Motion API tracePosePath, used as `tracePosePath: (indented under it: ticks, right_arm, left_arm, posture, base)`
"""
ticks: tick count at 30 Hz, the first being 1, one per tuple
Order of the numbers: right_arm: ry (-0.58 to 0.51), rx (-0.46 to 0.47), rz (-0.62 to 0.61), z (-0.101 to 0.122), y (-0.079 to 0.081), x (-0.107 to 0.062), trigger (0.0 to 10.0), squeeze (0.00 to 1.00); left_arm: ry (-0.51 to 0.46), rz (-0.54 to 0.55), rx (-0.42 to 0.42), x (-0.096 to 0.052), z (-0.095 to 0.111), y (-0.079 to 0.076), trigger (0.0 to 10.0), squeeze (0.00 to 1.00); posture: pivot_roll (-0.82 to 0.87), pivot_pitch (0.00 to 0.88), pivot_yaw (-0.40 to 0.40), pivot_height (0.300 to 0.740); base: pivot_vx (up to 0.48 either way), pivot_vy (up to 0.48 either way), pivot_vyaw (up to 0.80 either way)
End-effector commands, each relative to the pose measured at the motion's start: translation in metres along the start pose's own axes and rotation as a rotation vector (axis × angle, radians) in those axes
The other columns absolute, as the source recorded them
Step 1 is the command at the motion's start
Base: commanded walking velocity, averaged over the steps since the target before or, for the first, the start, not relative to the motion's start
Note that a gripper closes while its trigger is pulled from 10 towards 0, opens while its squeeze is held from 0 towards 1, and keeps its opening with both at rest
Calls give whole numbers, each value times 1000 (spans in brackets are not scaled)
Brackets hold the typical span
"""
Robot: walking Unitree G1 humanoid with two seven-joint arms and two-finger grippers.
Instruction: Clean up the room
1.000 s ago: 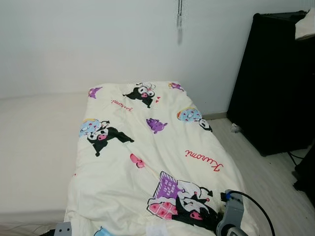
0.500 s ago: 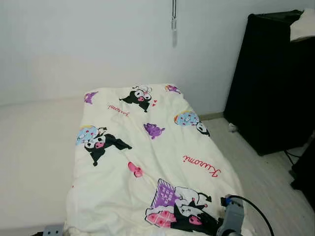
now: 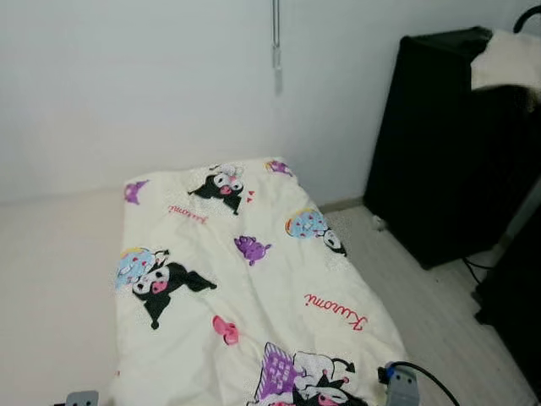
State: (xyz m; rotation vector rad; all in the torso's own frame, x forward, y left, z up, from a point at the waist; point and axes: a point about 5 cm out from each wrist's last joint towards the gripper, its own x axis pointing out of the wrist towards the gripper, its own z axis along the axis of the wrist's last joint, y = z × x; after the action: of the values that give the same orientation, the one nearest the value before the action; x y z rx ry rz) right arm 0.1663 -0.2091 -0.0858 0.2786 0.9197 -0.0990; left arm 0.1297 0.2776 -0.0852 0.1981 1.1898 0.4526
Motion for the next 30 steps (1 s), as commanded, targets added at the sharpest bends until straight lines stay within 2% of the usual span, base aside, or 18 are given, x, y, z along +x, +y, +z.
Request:
tracePosePath:
  ticks: [1, 16, 30]
  right_arm:
    - [58, 0, 7, -15, 2, -2, 10000, 0]
    - [103, -11, -21, -30, -6, -8, 10000, 0]
    - [121, -45, -46, -33, -9, -9, 10000, 0]
  left_arm:
    - [4, 7, 5, 1, -1, 5, 10000, 0]
    - [7, -59, -10, -2, -6, -15, 10000, 0]
    - [11, -85, -9, -3, -7, -21, 10000, 0]
  posture:
    - [-152, 0, 58, 680]
    - [-157, 0, 59, 723]
    - [-155, 0, 53, 737]
  base:
    - [0, 0, 0]
    - [0, 0, 0]
    - [0, 0, 0]
